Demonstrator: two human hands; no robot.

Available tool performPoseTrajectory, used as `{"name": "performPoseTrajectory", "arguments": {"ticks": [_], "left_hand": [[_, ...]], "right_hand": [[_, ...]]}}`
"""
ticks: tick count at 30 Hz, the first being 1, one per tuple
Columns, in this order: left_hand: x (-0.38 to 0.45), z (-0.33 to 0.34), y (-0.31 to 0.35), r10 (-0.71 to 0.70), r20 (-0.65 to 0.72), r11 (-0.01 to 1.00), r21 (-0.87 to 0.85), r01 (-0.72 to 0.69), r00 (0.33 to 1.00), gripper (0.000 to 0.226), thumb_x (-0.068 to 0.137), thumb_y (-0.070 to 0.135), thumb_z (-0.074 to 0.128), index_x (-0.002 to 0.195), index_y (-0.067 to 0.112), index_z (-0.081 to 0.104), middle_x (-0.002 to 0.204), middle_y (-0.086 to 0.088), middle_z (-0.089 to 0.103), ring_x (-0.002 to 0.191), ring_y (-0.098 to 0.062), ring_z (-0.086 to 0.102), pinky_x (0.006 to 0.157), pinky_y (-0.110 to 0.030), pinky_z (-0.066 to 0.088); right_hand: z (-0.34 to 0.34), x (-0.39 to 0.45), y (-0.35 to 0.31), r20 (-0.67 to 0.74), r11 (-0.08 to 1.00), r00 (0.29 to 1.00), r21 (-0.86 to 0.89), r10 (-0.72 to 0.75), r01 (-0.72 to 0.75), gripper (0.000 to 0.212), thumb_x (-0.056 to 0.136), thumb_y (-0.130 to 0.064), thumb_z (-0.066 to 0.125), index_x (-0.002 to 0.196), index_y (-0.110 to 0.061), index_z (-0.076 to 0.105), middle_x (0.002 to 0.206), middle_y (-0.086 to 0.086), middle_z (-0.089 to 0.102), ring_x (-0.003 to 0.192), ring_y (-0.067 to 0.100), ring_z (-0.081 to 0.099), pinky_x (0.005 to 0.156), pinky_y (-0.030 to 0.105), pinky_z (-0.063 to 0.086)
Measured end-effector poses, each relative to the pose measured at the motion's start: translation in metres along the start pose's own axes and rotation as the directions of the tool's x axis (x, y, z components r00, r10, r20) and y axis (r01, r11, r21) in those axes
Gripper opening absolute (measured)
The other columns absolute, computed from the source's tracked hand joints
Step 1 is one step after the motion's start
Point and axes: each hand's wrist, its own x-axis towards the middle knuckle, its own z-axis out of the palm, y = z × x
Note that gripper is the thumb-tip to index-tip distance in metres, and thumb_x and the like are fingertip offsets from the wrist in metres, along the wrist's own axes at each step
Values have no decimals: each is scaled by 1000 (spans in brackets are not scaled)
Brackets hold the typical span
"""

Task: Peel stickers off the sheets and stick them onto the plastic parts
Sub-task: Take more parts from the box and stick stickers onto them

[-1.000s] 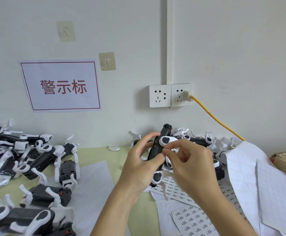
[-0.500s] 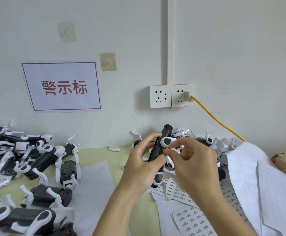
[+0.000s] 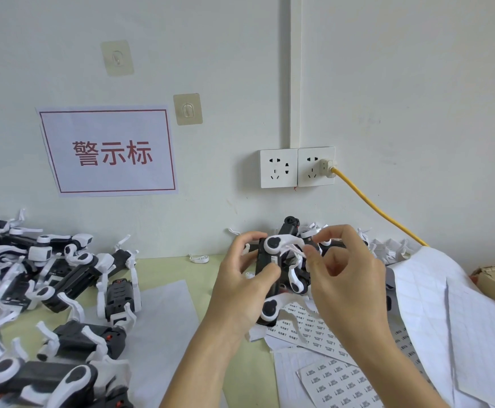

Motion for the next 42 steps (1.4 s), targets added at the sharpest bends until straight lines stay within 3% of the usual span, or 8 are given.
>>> {"name": "performPoseTrajectory", "arguments": {"ticks": [5,13,17,22,29,33,37,42], "left_hand": [[0,1,1,-49,-49,996,-82,45,998,32,70,25,61,98,40,63,100,-1,72,93,-36,73,80,-60,55],[3,3,2,-86,-64,984,-164,74,994,23,90,15,56,93,36,64,92,-17,72,84,-47,71,60,-41,57],[5,2,3,-101,-27,964,-249,91,994,22,84,17,54,91,34,67,90,-16,70,81,-44,71,67,-52,56],[3,1,0,-46,40,968,-247,54,998,28,91,4,57,98,29,65,92,-14,73,79,-36,70,68,-41,56],[0,0,-4,44,175,985,-171,-14,984,43,76,8,55,114,27,65,117,-12,69,104,-43,67,97,-62,50],[1,0,-5,50,263,989,-150,-11,964,58,76,6,52,125,34,65,123,-7,69,112,-31,67,97,-47,54],[3,3,-6,-8,162,991,-128,29,987,58,73,19,64,122,50,62,127,-1,66,124,-22,60,102,-44,51],[3,4,-4,-205,151,968,-118,224,967,41,72,44,65,111,31,65,106,-3,74,92,-19,70,85,-39,49]], "right_hand": [[-1,2,2,-32,999,999,40,-1,2,23,93,-13,63,87,-33,53,46,-5,36,46,11,34,51,19,36],[1,1,0,5,993,998,106,58,-58,17,95,-16,54,91,-32,56,52,-8,48,51,7,44,53,16,38],[-1,2,-4,67,972,985,159,161,-170,14,99,-30,48,98,-37,60,82,-13,61,76,-2,54,66,15,39],[-3,0,-3,284,913,929,261,238,-313,41,85,-56,40,119,-47,61,127,-24,56,117,-9,50,101,32,43],[-4,3,-5,420,846,875,352,240,-401,37,80,-58,63,116,-51,65,115,-12,70,94,7,72,83,36,58],[-6,7,-5,376,824,894,407,243,-395,18,93,-35,65,107,-33,75,100,4,77,91,23,74,76,37,62],[-5,7,-1,328,772,896,467,301,-430,21,94,-33,63,107,-25,76,99,3,77,91,19,74,71,25,58],[0,8,4,179,707,889,549,422,-446,26,93,-37,66,106,-17,76,98,4,78,95,20,74,83,29,54]]}}
